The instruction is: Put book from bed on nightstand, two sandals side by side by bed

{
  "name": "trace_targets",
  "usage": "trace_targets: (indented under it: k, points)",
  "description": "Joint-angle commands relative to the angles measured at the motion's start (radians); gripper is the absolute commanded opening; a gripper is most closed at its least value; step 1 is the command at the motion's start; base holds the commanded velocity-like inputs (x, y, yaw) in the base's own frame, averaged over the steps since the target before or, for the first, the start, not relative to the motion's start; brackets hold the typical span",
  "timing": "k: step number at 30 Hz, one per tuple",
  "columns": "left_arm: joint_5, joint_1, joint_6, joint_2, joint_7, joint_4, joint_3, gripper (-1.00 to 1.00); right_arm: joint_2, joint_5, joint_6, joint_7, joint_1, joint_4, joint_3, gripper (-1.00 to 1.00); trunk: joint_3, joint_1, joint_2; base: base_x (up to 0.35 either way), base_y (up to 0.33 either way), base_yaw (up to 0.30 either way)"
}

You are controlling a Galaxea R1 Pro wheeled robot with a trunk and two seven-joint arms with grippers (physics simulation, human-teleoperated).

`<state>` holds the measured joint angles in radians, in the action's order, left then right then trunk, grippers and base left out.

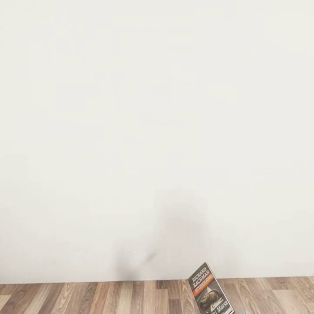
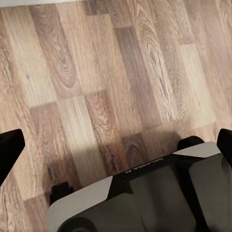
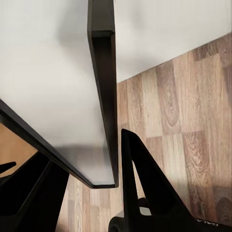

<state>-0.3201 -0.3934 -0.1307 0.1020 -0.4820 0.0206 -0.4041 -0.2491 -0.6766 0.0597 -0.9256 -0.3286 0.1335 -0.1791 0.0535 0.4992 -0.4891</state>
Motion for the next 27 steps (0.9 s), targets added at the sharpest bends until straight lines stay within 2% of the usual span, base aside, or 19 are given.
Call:
trace_targets:
  k: [1, 15, 27]
  points:
    - [-0.008, -0.001, -0.004, 0.0, -0.003, -0.001, -0.009, 1.0, 0.0, -0.011, 0.006, -0.002, -0.001, 0.0, -0.007, -1.0, 0.002, 0.001, -0.002, 0.023, 0.0, -0.24]
    - [-0.008, -0.001, -0.004, 0.0, -0.003, -0.001, -0.008, 1.0, 0.0, -0.011, 0.006, -0.002, -0.001, 0.0, -0.007, -1.0, 0.002, 0.001, -0.002, 0.008, 0.0, -0.291]
    - [-0.008, -0.001, -0.004, 0.0, -0.003, -0.001, -0.008, 1.0, 0.0, -0.011, 0.006, -0.002, -0.001, 0.0, -0.007, -1.0, 0.002, 0.001, -0.002, 0.292, 0.0, -0.291]
